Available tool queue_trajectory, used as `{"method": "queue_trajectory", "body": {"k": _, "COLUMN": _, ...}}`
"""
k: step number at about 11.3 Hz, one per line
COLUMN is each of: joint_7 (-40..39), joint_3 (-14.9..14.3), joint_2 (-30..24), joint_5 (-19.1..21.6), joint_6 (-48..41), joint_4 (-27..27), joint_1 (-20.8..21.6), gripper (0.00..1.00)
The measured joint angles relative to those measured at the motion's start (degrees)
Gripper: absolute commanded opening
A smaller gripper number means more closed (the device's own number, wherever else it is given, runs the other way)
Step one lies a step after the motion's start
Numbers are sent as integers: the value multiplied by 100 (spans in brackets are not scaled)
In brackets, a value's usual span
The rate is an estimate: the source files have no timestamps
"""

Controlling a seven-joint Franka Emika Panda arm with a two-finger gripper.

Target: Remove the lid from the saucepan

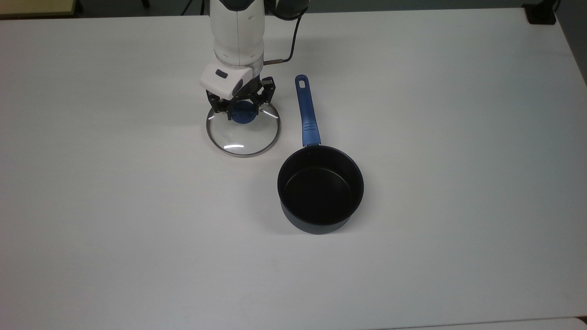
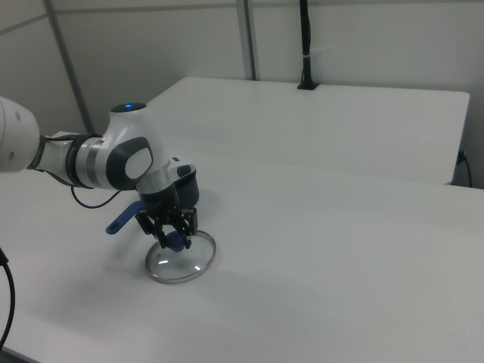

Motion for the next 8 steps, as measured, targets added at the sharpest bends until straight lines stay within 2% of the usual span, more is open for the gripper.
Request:
{"method": "queue_trajectory", "body": {"k": 2, "joint_7": 0, "joint_3": -5, "joint_2": 7, "joint_5": 0, "joint_6": -19, "joint_4": -45, "joint_1": -14, "gripper": 100}}
{"method": "queue_trajectory", "body": {"k": 4, "joint_7": 1, "joint_3": -16, "joint_2": -18, "joint_5": -2, "joint_6": -684, "joint_4": 258, "joint_1": -24, "gripper": 100}}
{"method": "queue_trajectory", "body": {"k": 6, "joint_7": 1, "joint_3": -14, "joint_2": -139, "joint_5": -2, "joint_6": -2037, "joint_4": 1304, "joint_1": -6, "gripper": 100}}
{"method": "queue_trajectory", "body": {"k": 8, "joint_7": 376, "joint_3": 2, "joint_2": -295, "joint_5": -2, "joint_6": -2912, "joint_4": 2139, "joint_1": 42, "gripper": 100}}
